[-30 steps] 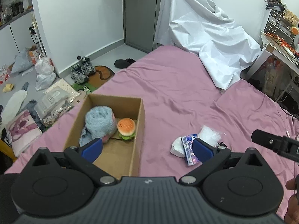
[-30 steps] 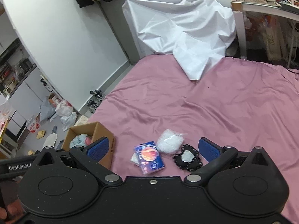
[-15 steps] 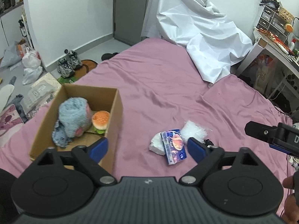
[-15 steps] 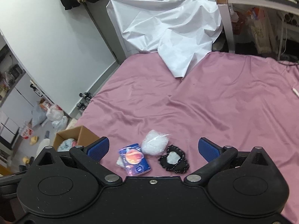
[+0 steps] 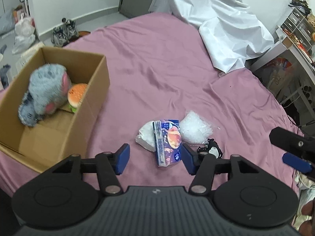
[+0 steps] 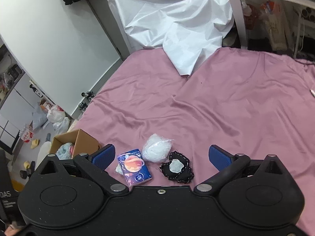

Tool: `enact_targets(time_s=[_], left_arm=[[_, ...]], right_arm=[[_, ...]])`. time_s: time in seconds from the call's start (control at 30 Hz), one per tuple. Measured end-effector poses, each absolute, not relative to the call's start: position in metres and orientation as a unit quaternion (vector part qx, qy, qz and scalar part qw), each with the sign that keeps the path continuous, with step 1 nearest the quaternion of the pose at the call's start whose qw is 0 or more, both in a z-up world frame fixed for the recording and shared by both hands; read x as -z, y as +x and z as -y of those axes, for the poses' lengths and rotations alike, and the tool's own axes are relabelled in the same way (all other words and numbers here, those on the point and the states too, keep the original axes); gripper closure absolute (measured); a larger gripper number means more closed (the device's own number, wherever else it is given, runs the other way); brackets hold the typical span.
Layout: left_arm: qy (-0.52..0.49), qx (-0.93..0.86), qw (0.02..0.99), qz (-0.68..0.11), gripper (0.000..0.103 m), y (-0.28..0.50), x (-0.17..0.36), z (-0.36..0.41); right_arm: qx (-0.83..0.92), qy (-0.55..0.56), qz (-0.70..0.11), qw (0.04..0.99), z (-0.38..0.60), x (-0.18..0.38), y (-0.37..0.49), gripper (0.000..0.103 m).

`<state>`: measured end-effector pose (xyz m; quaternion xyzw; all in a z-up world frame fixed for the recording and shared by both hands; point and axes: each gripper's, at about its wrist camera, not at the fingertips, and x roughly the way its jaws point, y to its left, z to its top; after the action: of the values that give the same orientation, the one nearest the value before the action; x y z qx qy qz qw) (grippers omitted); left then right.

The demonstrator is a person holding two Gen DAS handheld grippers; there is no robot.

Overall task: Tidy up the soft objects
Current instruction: 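Lower the left gripper onto the blue printed card package and close it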

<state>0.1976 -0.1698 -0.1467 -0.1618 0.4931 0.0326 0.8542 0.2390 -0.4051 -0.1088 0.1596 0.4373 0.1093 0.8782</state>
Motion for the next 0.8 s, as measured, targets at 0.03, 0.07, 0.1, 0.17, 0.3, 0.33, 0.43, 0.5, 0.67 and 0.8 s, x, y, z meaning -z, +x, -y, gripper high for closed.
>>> enact_targets(time_s=[0.03, 0.07, 0.1, 0.17, 0.3, 0.33, 0.43, 0.5, 0.67, 0.8], left_arm=[[-0.164, -0.033, 0.853, -0.495, 0.051, 0.199, 0.149, 0.171], [-0.166, -0.033, 0.851, -0.496, 0.051, 0.202, 0.152, 0.172], [-0.169, -0.033, 0.85, -0.497, 0.051, 0.204, 0.155, 0.173], [-0.177, -0.034, 0.847, -0.5, 0.053, 0.209, 0.161, 0.174], [-0.191, -0.035, 0.84, -0.506, 0.053, 0.217, 0.174, 0.176], [-0.193, -0.034, 0.838, -0.51, 0.053, 0.22, 0.178, 0.177], [-0.197, -0.035, 0.83, -0.521, 0.053, 0.225, 0.19, 0.18], [-0.202, -0.033, 0.824, -0.529, 0.053, 0.228, 0.198, 0.181], [-0.217, -0.028, 0.816, -0.536, 0.054, 0.235, 0.213, 0.18], [-0.243, -0.019, 0.803, -0.544, 0.07, 0.242, 0.221, 0.176]], right_arm=[[-0.11, 0.158, -0.444, 0.875, 0.405, 0.113, 0.242, 0.005], [-0.109, 0.158, -0.449, 0.873, 0.405, 0.117, 0.244, 0.007], [-0.106, 0.157, -0.455, 0.87, 0.405, 0.121, 0.247, 0.009], [-0.104, 0.154, -0.465, 0.866, 0.405, 0.127, 0.249, 0.015], [-0.105, 0.146, -0.471, 0.864, 0.403, 0.132, 0.251, 0.02], [-0.105, 0.14, -0.473, 0.864, 0.402, 0.133, 0.252, 0.02], [-0.109, 0.122, -0.482, 0.861, 0.396, 0.139, 0.256, 0.02], [-0.108, 0.112, -0.489, 0.858, 0.393, 0.144, 0.26, 0.021], [-0.104, 0.092, -0.508, 0.85, 0.386, 0.156, 0.271, 0.021], [-0.105, 0.071, -0.525, 0.841, 0.377, 0.168, 0.278, 0.021]])
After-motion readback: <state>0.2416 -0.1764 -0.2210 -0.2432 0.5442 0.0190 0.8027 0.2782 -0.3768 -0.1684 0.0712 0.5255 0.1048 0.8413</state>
